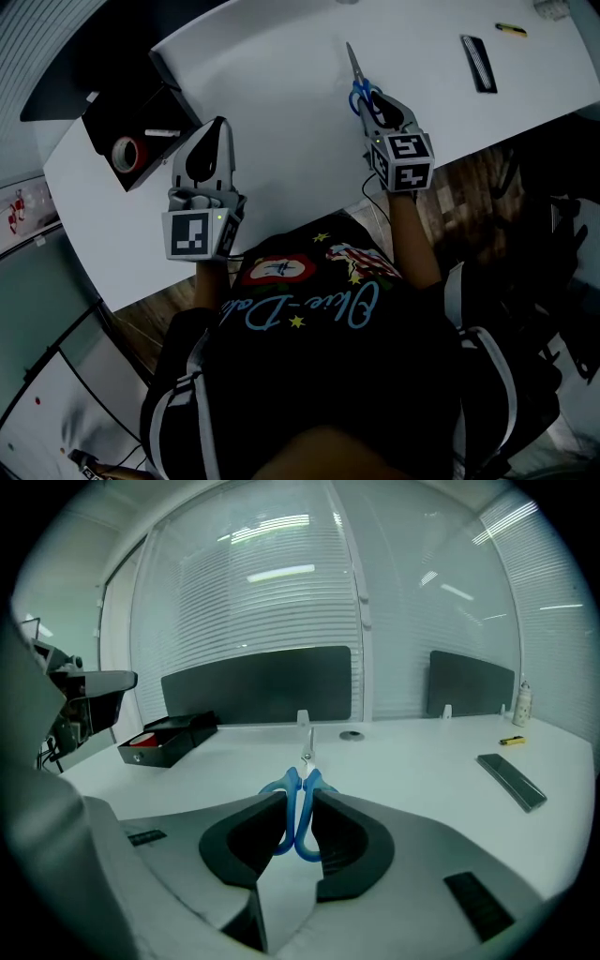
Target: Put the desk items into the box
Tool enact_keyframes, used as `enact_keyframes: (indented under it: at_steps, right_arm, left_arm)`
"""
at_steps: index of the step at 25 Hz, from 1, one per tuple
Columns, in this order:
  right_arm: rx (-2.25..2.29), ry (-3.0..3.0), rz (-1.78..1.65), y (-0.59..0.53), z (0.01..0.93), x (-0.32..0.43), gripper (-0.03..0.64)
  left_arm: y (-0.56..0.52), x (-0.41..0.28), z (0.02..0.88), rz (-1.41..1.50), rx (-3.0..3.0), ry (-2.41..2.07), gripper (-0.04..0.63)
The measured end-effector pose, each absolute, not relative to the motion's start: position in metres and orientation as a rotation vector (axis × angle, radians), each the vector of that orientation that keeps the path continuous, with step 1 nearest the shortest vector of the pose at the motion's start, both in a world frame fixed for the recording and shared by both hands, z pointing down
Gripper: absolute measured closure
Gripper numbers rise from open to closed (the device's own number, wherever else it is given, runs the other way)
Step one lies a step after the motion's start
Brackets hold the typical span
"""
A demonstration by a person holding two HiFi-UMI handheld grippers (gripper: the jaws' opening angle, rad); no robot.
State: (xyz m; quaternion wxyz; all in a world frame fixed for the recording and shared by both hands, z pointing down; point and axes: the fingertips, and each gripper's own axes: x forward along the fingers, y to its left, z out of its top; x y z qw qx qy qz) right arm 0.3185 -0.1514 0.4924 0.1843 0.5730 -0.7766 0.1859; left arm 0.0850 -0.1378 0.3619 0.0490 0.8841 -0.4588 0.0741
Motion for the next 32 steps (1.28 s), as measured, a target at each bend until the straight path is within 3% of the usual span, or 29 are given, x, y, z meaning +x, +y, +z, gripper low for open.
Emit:
enact_keyframes:
  at_steps: [32]
  right_arm:
    - [1.471, -2.598, 0.332, -0.141, 0.39, 0.245, 0.514]
  left_arm:
    - [-0.094, 0.051, 0.358, 0.273, 2.575, -1.608, 0.6]
